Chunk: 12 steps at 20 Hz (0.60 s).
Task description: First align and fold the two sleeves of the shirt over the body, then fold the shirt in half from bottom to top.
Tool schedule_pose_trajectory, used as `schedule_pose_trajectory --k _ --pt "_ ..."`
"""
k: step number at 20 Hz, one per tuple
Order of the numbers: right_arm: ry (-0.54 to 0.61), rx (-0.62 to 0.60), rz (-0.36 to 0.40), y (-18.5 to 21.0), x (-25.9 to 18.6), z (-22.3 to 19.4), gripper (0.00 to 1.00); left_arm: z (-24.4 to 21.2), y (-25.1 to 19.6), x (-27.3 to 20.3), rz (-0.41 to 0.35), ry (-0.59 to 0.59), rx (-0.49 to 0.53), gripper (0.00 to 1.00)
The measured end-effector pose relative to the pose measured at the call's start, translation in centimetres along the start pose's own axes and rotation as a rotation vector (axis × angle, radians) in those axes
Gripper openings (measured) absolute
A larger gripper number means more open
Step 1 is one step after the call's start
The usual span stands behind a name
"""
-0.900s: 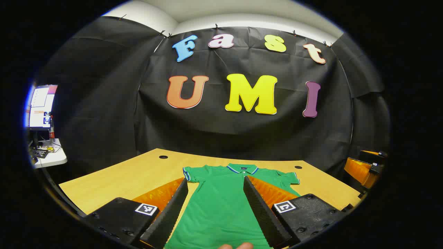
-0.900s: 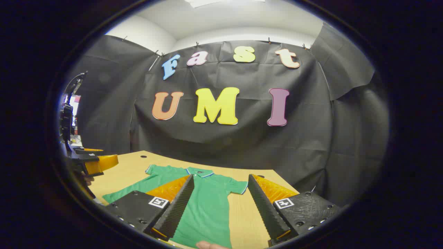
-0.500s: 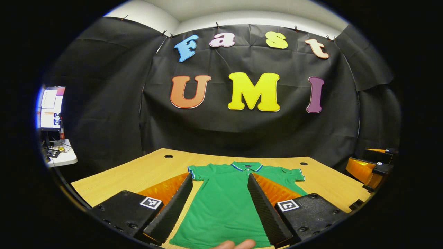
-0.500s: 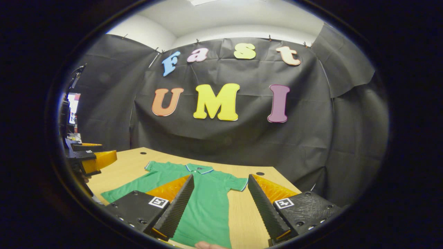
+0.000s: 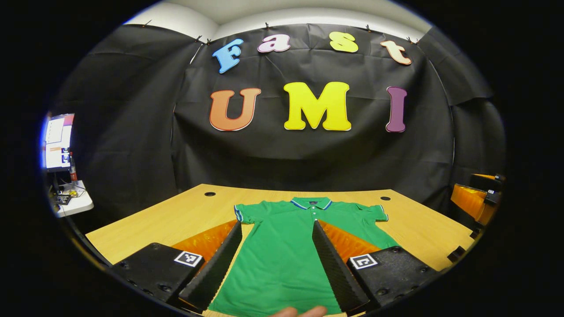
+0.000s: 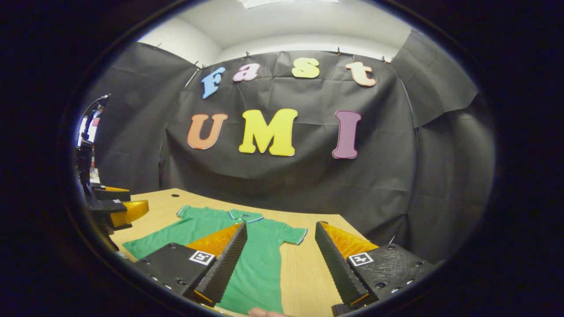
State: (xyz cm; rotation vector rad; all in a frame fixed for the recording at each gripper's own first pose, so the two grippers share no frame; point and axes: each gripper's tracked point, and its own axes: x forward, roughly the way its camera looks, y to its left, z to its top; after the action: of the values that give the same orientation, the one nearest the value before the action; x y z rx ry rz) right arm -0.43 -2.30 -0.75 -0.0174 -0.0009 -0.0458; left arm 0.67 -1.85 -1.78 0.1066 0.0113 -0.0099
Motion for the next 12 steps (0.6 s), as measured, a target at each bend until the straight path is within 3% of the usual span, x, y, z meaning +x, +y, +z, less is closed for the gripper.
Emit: schedule_pose_trajectory --k 12 --pt "0.046 -0.017 0.025 -0.1 2.4 -1.1 0.96 0.1 0.0 0.0 0.03 -0.026 0.012 1.0"
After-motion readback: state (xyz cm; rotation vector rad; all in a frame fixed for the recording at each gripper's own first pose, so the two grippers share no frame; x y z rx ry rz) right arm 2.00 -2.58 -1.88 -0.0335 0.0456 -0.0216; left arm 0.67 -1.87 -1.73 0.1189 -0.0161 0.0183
